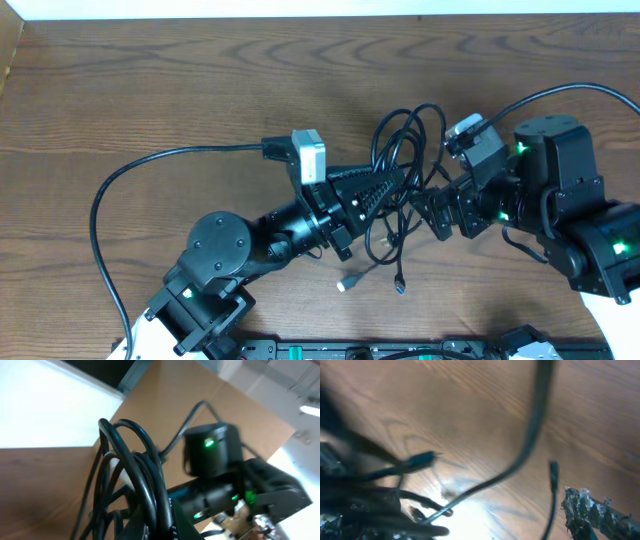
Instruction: Untangle cables
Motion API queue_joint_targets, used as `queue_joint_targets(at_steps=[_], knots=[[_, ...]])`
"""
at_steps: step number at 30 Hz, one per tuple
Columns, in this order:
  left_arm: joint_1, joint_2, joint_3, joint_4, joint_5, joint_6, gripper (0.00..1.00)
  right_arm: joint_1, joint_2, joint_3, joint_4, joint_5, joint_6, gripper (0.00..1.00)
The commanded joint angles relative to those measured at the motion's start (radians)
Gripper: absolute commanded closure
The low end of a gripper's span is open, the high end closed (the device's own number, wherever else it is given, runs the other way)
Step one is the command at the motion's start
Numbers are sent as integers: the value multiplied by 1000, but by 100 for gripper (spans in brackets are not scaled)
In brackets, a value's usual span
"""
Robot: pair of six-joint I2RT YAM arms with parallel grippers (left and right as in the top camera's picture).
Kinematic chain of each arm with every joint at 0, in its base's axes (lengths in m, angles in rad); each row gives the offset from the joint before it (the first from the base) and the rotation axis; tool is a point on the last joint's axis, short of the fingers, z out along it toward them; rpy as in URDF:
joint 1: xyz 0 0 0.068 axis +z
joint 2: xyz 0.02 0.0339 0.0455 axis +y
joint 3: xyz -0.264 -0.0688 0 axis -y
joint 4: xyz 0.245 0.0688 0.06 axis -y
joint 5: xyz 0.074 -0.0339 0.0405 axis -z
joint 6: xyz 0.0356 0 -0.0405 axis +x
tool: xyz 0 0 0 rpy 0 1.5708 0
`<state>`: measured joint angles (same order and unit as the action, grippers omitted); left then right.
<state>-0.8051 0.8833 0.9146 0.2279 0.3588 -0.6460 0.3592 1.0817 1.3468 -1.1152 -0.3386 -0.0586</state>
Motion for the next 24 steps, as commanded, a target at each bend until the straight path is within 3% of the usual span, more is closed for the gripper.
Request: queue_joint_targets(at_steps=[1,9,15,24], knots=[[4,-16,12,-32,-34,77,92,2,-32,-1,12,-96,-28,1],[3,-16,12,-43,-34,76,92,2,-69,-1,33,-103,-24,1],[3,-10,12,-38,-27,7,92,2,-61,-1,72,-108,-24,1],[2,31,12,69,65,-26,92,2,-5,-1,111,-140,-24,1]])
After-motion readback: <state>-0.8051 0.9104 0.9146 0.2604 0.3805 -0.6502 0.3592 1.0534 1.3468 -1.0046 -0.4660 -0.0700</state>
